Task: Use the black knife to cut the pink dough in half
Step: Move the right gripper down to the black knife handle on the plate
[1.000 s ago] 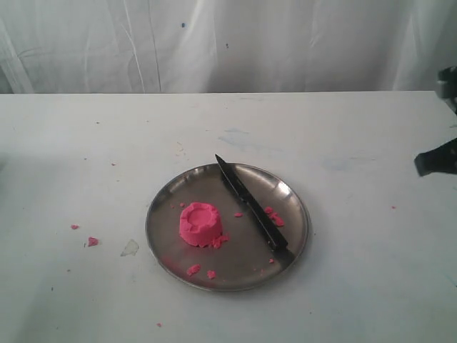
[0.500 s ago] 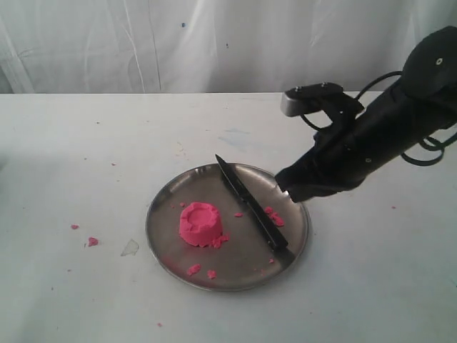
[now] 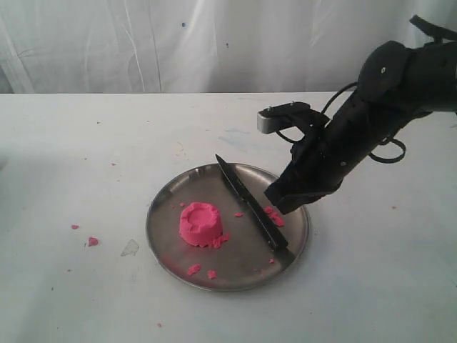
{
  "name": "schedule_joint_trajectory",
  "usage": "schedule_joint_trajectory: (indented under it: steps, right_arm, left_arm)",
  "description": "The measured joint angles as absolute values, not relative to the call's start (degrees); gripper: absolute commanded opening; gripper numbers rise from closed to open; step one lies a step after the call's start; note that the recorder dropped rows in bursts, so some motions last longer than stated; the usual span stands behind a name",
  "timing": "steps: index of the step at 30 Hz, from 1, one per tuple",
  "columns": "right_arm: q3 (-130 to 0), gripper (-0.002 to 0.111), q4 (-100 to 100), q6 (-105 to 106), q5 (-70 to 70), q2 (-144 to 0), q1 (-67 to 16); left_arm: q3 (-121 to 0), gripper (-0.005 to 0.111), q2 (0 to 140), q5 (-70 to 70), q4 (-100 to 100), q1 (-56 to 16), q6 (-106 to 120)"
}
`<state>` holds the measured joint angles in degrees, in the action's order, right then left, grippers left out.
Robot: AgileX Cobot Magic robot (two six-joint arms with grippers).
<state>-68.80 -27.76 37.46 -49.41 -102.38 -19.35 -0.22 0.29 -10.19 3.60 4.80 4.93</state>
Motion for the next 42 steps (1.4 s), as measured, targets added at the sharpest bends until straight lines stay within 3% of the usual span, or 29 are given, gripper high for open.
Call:
schedule_joint_trajectory:
  steps: [9, 22, 26, 32, 35, 40, 41, 42]
  right_arm:
    - [-70.1, 0.0, -39.5, 36.1, -41.0, -104.5, -19.6]
    - [-72.5, 0.0, -39.1, 40.3, -47.8, -108.7, -21.2]
    - [-75.6, 0.0, -27.4, 33.0, -48.8, -106.0, -25.0]
    - [-75.9, 0.0, 16.8, -3.7, -52.4, -104.9, -33.4]
    - [-75.9, 0.0, 19.9, -7.9, -51.2, -105.6, -34.7]
    - [-75.9, 0.014, 8.1, 1.7, -47.8, -106.7, -35.5]
    - [-75.9, 0.027, 6.8, 3.2, -47.7, -107.0, -35.5]
    - [-75.9, 0.033, 5.1, 4.7, -47.7, -107.8, -35.5]
  left_arm:
    - [-0.2, 0.0, 0.3, -10.2, 3.6, 4.8, 4.9]
    - [-0.2, 0.0, 0.3, -10.2, 3.6, 4.8, 4.9]
    - [-0.2, 0.0, 0.3, -10.2, 3.6, 4.8, 4.9]
    - [-0.2, 0.0, 0.3, -10.2, 3.6, 4.8, 4.9]
    - [-0.2, 0.0, 0.3, -10.2, 3.6, 4.8, 4.9]
    - [-0.2, 0.0, 0.3, -10.2, 3.6, 4.8, 4.9]
    - [-0.2, 0.0, 0.3, -10.2, 3.6, 4.8, 4.9]
    - [-0.2, 0.0, 0.3, -10.2, 3.6, 4.8, 4.9]
